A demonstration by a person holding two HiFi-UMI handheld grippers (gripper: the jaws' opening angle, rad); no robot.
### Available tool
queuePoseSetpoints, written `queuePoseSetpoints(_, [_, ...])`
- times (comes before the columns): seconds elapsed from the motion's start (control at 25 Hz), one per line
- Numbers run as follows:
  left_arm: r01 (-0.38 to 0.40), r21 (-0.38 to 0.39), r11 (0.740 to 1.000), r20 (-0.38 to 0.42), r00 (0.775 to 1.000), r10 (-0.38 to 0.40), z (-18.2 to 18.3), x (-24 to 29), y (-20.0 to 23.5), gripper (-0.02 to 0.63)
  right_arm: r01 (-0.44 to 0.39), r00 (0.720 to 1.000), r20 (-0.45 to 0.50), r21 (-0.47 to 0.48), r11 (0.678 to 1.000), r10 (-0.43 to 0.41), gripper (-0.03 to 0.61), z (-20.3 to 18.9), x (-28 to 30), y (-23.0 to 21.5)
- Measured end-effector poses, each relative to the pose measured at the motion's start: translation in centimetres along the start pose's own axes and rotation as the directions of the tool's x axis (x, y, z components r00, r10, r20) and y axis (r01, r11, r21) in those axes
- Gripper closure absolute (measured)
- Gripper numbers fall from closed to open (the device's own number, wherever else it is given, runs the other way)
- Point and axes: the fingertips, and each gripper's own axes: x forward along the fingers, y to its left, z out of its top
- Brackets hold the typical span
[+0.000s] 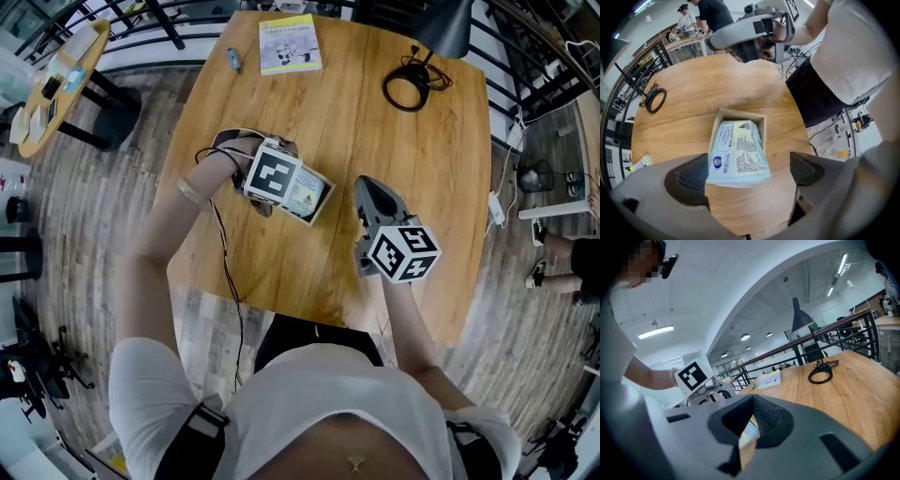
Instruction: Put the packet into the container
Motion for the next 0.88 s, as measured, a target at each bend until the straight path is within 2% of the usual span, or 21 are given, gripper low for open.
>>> queuePoseSetpoints(0.08, [-0.022, -0.012, 1.0, -0.006, 1.0, 0.022, -0.3, -0.7, 0.2, 0.071, -0.005, 1.0, 0.0, -0.001, 1.0, 0.005, 0.568, 0.0, 0.2, 0.2])
queuePoseSetpoints(0.2, [-0.017, -0.019, 1.0, -0.038, 0.999, 0.016, -1.5, -0.1, 0.1, 0.071, -0.01, 1.0, 0.001, -0.002, 1.0, 0.01, 0.568, -0.1, 0.3, 0.5])
queuePoseSetpoints(0.32, [-0.01, -0.034, 0.999, -0.021, 1.0, 0.01, -1.1, -0.7, -0.3, 0.071, -0.016, 1.0, 0.001, -0.004, 1.0, 0.016, 0.568, -0.1, 0.4, 0.5])
queuePoseSetpoints(0.44, [-0.044, -0.029, 0.999, -0.041, 0.998, 0.043, -1.9, 0.1, 0.7, 0.071, -0.021, 1.0, 0.003, -0.007, 1.0, 0.021, 0.568, 0.1, 0.6, 0.6])
queuePoseSetpoints(0.6, [-0.087, 0.012, 0.996, -0.11, 0.99, 0.087, -2.8, 1.0, 1.4, 0.071, -0.015, 1.0, -0.003, -0.006, 1.0, 0.015, 0.568, -0.1, 0.6, 0.5])
queuePoseSetpoints(0.76, [-0.125, 0.087, 0.988, -0.162, 0.977, 0.138, -2.8, 2.7, 2.1, 0.072, -0.007, 1.0, -0.008, -0.004, 1.0, 0.007, 0.568, -0.3, 0.5, 0.2])
queuePoseSetpoints(0.8, [-0.123, 0.107, 0.987, -0.172, 0.975, 0.141, -2.8, 3.1, 2.1, 0.084, -0.004, 1.0, -0.008, -0.004, 1.0, 0.004, 0.568, -0.3, 0.4, 0.1])
queuePoseSetpoints(0.88, [-0.112, 0.134, 0.985, -0.171, 0.976, 0.134, -2.7, 3.5, 1.9, 0.18, 0.004, 1.0, -0.006, -0.003, 1.0, -0.004, 0.568, -0.3, 0.2, -0.3])
